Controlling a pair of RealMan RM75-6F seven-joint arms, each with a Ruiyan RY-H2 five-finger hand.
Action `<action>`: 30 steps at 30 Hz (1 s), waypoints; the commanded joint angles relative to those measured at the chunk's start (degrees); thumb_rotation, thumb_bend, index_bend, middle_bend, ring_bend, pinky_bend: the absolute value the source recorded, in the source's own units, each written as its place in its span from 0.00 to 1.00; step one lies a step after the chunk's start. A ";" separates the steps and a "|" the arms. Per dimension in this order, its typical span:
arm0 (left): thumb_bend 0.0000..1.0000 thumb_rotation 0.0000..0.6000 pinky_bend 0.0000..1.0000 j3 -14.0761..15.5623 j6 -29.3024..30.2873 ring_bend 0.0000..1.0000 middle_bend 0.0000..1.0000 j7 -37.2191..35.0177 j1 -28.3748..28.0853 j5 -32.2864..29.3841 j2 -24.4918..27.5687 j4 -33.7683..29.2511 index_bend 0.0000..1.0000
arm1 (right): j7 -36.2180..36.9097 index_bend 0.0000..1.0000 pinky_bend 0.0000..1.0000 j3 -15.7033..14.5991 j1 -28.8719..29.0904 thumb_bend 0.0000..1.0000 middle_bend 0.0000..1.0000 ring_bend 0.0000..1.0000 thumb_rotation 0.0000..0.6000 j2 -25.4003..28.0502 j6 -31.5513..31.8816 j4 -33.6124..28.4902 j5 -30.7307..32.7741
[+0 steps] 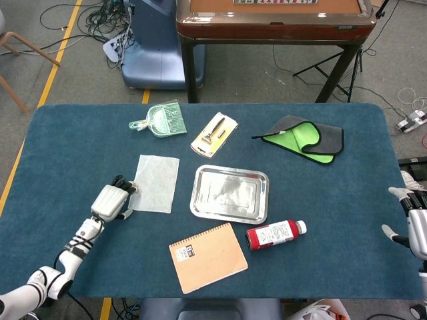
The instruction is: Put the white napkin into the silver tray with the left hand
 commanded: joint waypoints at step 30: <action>0.29 1.00 0.10 -0.06 0.23 0.22 0.25 -6.02 -2.17 0.07 -4.36 5.42 0.41 | 0.67 0.24 0.19 -0.09 -1.34 0.08 0.26 0.19 1.00 0.22 0.75 0.15 0.57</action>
